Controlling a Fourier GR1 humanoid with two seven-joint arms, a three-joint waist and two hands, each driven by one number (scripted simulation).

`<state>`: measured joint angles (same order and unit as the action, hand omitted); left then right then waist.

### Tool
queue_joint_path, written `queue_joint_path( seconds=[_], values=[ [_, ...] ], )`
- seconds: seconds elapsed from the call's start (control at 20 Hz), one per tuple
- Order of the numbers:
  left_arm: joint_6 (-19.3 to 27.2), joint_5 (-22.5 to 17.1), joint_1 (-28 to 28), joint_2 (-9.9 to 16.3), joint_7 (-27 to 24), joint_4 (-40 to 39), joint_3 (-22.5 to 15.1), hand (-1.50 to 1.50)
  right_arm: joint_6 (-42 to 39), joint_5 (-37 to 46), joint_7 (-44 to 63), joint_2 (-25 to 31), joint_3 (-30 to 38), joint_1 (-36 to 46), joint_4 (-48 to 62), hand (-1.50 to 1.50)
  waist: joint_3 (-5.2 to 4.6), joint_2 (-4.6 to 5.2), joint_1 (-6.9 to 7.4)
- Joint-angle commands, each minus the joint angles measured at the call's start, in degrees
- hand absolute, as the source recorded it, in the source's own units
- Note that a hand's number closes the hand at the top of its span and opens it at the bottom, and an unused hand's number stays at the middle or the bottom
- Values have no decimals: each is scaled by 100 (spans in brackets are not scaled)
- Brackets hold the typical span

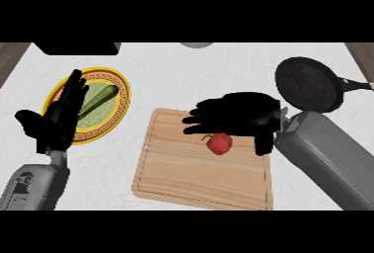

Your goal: Pick the bell pepper from the cutting board and place it in the pan

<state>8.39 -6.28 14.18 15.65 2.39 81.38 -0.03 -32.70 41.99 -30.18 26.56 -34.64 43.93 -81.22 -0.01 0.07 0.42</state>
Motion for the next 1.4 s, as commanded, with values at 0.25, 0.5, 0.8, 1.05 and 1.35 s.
queue_joint_path(
  seconds=[0.25,0.5,0.8,1.05,1.35],
  values=[
    [-4,153,219,-142,0,-174,143,0,-162,821,-281,-444,-77,83,221,-150,-1,-4,-36],
    [-234,41,-99,-14,-74,-55,282,0,495,1775,-126,-331,-595,-204,317,-150,-1,-2,-20],
    [-243,163,-87,-106,-154,-141,339,0,46,2185,-129,-589,-127,99,497,-150,-1,-5,-19],
    [-49,443,-131,-413,-138,-47,149,0,100,2617,-247,-756,-185,-453,297,-150,0,-9,-42],
    [-353,247,147,-151,130,-30,453,0,636,3341,-216,-1207,-388,-548,897,-150,0,-5,-20]
  ],
)
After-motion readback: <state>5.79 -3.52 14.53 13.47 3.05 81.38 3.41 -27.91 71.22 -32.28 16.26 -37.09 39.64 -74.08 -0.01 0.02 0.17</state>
